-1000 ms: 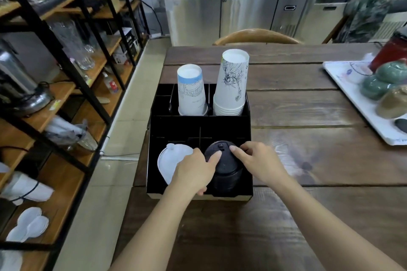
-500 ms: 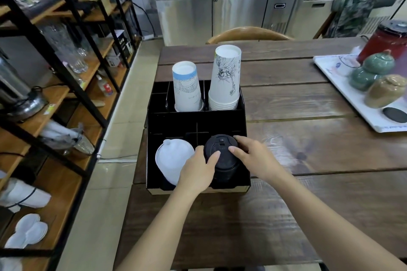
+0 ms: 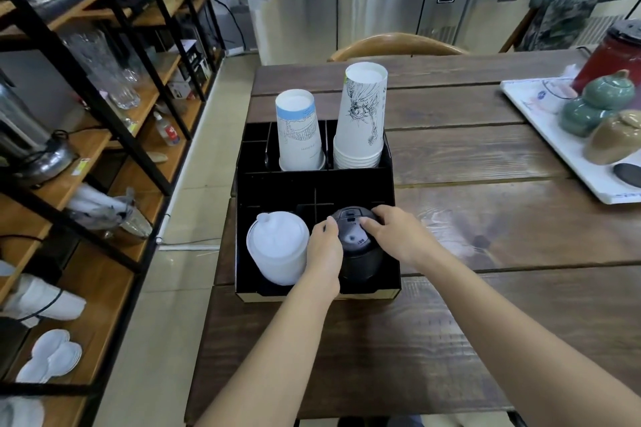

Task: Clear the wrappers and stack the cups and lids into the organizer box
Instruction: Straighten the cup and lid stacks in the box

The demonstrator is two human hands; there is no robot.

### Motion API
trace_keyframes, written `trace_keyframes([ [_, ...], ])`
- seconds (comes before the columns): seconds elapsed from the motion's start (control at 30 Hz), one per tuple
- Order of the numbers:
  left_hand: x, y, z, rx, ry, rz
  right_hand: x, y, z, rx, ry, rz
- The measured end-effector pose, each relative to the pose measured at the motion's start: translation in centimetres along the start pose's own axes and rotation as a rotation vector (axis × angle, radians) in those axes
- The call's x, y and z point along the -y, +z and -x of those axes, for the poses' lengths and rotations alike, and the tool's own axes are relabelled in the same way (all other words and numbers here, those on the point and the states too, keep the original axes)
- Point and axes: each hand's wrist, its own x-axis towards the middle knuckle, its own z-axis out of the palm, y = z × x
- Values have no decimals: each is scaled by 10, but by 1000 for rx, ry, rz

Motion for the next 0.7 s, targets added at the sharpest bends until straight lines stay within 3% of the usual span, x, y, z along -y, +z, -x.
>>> trace_keyframes([
  [0.1,4,3,1,-22,57,28,-2,0,-1,26,-32,21],
  [0.23,11,4,13,-51,282,-129,-10,-6,-4,123,-58,10],
  [0.37,19,2,9,-71,379,-265,-11,-6,-1,128,-73,55],
  [0.7,12,2,13,-212,592,-827,0,-12,-6,202,-78,216],
])
